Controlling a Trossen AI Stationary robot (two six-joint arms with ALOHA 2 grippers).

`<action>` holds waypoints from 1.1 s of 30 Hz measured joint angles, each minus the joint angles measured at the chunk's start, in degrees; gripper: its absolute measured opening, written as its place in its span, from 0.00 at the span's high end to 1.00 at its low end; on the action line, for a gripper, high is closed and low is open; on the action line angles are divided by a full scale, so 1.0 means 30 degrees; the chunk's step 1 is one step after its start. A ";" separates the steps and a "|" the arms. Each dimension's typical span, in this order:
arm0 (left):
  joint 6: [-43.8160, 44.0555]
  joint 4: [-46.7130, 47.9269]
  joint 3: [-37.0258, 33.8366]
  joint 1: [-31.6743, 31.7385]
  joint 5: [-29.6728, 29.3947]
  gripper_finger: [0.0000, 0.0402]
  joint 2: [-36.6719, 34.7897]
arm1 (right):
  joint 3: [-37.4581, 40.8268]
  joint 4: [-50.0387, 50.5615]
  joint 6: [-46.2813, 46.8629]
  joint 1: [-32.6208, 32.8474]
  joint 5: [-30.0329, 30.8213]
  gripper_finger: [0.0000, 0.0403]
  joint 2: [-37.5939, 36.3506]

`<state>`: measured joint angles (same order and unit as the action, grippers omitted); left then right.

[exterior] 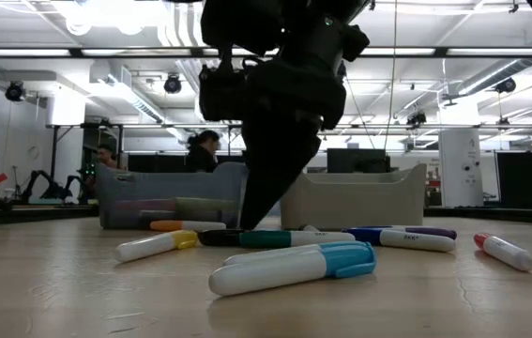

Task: Pick & Place Markers
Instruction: Put the small black highlighter pen into the transparent bin

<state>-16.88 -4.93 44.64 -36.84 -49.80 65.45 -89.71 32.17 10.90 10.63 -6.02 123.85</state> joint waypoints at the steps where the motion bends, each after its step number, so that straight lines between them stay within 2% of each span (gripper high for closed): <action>1: 0.0000 -0.0001 0.0000 0.0000 -0.0005 0.65 0.0000 | 0.0041 0.0003 0.0129 0.0000 0.0003 0.65 0.0000; 6: 0.0000 -0.0001 0.0000 0.0029 -0.0002 0.65 0.0000 | 0.0589 -0.0562 0.0268 0.0000 0.0032 0.65 -0.0007; 13: -0.0004 0.0004 0.0000 0.0046 0.0001 0.65 0.0000 | 0.1791 -0.1772 -0.0687 0.0170 0.1227 0.69 -0.0124; 17: -0.0007 0.0000 0.0000 0.0099 0.0001 0.65 0.0000 | 0.1799 -0.1833 -0.0557 0.0219 0.1581 0.76 -0.0124; 21: -0.0007 0.0000 0.0000 0.0175 0.0008 0.65 0.0000 | 0.1462 -0.1580 -0.0639 0.0192 0.1569 0.87 -0.0068; 25: -0.0007 0.0000 0.0000 0.0239 0.0005 0.65 0.0000 | 0.0794 -0.1057 -0.1242 0.0204 0.1494 0.94 -0.0051; 31: -0.0007 0.0001 0.0000 0.0255 0.0008 0.65 0.0000 | -0.1856 0.2265 -0.2171 0.0189 0.1647 0.92 -0.0228; 33: -0.0007 0.0007 0.0000 0.0255 0.0008 0.65 0.0000 | -0.2965 0.3922 -0.2615 0.0157 0.2615 0.92 -0.0233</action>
<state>-16.91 -4.91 44.64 -36.07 -49.78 65.45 -98.61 43.93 3.05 11.11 1.82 123.15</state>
